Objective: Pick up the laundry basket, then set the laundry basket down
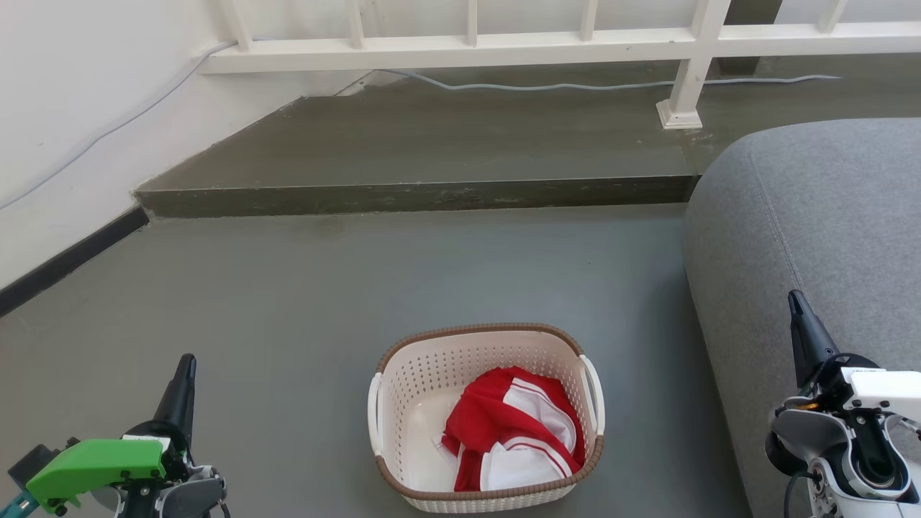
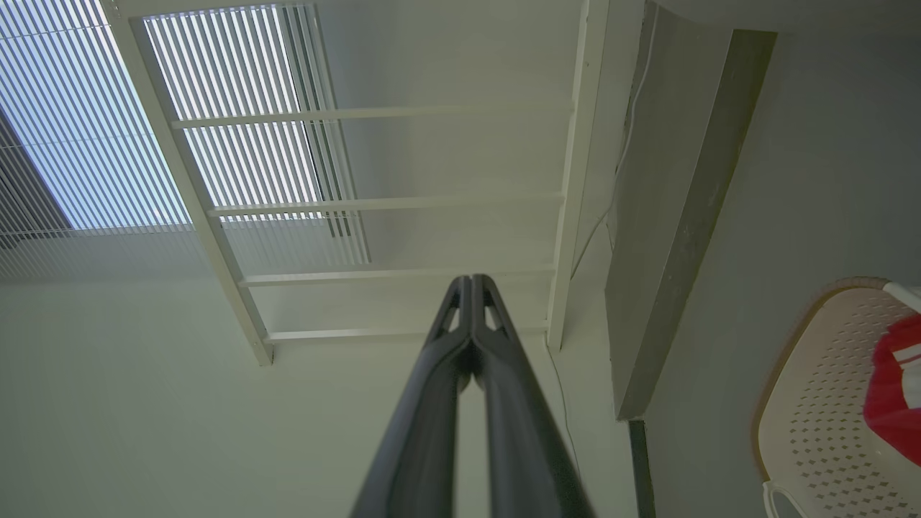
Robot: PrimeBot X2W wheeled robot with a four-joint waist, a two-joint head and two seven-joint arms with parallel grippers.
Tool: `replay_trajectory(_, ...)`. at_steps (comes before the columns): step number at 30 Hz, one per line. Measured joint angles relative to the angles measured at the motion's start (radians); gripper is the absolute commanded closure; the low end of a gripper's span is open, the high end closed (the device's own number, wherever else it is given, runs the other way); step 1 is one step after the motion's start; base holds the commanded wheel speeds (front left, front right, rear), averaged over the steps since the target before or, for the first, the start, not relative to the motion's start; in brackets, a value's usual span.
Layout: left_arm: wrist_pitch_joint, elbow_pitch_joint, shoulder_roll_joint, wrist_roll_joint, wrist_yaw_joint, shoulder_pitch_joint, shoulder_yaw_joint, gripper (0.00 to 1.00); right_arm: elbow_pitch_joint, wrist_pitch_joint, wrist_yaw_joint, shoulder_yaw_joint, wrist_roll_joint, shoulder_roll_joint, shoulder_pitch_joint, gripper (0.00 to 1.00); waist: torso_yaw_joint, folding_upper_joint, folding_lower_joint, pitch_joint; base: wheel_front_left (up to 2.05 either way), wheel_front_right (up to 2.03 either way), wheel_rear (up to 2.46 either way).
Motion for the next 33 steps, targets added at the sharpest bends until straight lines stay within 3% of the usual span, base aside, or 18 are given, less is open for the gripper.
replay_trajectory(33, 0.004, 0.011, 0.0, 0.0, 0.0, -0.001, 0.002, 1.0, 0.001, 0.0, 0.0, -0.002, 0.0, 0.0, 0.0, 1.0, 0.0, 0.0, 0.0, 0.0, 0.0, 0.0, 0.0)
